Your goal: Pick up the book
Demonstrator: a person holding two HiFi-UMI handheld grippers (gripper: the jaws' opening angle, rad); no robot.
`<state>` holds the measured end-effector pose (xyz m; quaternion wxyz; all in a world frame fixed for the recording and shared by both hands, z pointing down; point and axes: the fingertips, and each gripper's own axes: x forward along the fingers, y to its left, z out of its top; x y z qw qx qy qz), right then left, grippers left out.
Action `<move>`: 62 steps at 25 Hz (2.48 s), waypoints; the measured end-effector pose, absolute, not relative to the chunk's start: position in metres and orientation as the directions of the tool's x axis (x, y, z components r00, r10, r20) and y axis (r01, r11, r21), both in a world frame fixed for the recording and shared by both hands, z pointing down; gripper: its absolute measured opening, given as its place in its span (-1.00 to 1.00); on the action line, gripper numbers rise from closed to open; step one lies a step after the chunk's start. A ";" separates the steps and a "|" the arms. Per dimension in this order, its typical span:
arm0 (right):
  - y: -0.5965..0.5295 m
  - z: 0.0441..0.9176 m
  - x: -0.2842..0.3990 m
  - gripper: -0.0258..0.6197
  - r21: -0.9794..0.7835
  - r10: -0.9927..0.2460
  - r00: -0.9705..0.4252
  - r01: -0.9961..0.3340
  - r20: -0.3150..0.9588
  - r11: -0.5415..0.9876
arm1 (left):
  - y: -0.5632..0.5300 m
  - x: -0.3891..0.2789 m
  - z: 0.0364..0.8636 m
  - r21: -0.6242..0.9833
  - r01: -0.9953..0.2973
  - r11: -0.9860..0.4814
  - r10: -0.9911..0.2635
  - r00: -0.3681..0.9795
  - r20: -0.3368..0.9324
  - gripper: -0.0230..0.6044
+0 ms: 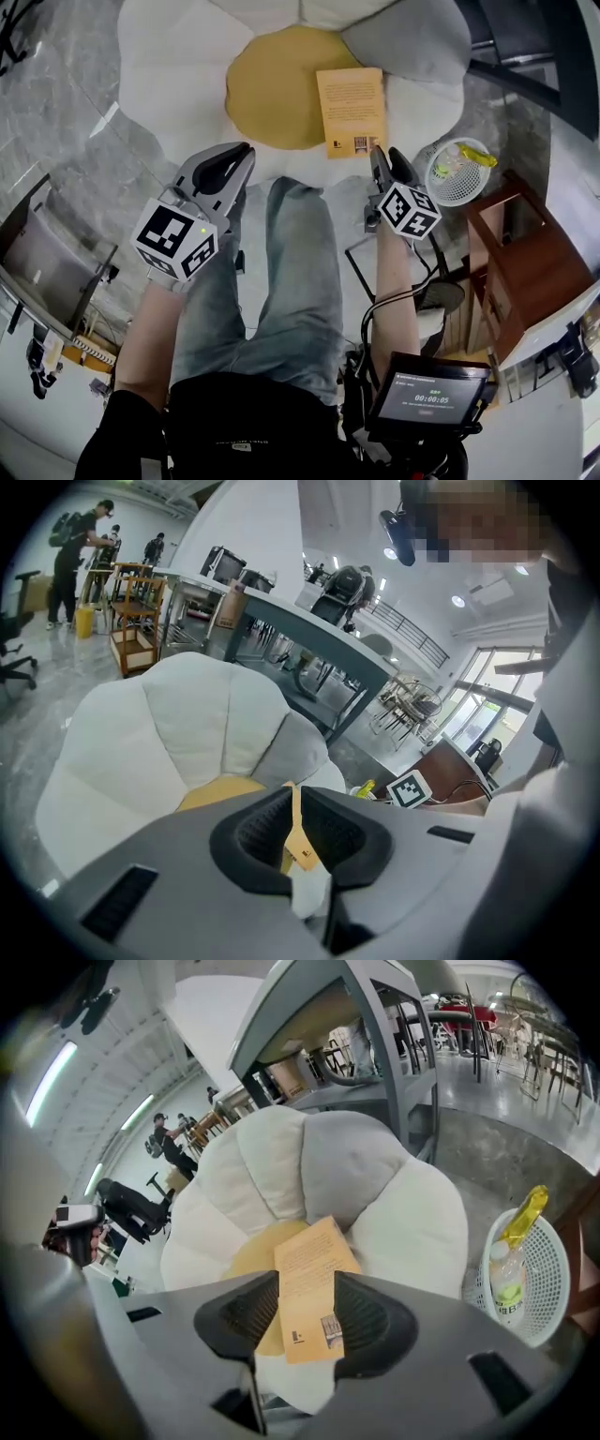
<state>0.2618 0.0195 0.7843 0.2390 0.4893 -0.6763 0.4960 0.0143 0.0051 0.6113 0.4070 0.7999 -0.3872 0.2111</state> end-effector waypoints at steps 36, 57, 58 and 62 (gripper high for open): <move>0.079 0.897 0.302 0.03 -0.526 -0.439 -0.323 -0.692 0.838 -0.494 | 0.020 0.034 0.660 0.516 -0.767 -0.381 -0.349 0.636 0.689 -0.87; 0.090 0.925 0.284 0.03 -0.647 -0.519 -0.386 -0.477 0.763 -0.595 | 0.034 0.023 0.669 0.498 -0.788 -0.361 -0.346 0.609 0.714 -0.87; 0.087 0.923 0.282 0.03 -0.655 -0.526 -0.390 -0.474 0.756 -0.589 | 0.035 0.023 0.667 0.499 -0.788 -0.361 -0.346 0.610 0.713 -0.87; 0.078 0.929 0.277 0.03 -0.651 -0.527 -0.382 -0.462 0.759 -0.602 | 0.032 0.019 0.663 0.499 -0.787 -0.363 -0.348 0.612 0.710 -0.87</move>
